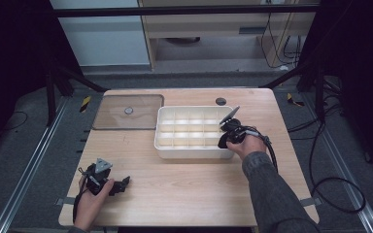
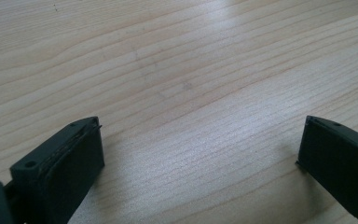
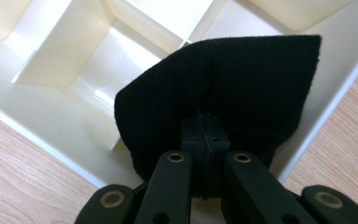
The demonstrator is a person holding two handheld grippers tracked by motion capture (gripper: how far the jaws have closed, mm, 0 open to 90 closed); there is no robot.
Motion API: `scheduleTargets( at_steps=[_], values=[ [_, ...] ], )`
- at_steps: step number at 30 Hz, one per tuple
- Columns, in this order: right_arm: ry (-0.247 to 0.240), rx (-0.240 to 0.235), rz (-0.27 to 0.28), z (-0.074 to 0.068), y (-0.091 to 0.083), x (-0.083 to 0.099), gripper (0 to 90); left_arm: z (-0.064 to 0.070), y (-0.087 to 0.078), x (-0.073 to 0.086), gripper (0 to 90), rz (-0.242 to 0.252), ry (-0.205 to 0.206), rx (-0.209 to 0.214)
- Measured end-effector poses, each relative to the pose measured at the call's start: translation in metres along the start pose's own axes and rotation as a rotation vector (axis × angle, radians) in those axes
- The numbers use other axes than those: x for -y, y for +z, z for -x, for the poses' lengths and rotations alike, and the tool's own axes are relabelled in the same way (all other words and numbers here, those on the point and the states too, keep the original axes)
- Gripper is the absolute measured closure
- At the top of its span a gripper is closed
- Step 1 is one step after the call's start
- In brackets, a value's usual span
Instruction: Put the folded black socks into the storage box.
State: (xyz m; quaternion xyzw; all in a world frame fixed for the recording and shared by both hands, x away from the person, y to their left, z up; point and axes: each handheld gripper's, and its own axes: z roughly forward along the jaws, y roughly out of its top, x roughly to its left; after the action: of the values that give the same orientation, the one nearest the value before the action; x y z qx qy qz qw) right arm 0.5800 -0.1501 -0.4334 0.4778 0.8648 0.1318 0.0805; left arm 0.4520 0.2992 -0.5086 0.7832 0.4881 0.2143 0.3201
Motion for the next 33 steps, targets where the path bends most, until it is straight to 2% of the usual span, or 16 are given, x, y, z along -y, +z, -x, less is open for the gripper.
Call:
scheduleTargets(
  at_steps=[33],
  values=[
    [0.004,-0.014,-0.024,0.0019,0.0075,0.0008,90.0,0.0006,0.0002,0.0,0.0,0.003,-0.002,0.001]
  ],
)
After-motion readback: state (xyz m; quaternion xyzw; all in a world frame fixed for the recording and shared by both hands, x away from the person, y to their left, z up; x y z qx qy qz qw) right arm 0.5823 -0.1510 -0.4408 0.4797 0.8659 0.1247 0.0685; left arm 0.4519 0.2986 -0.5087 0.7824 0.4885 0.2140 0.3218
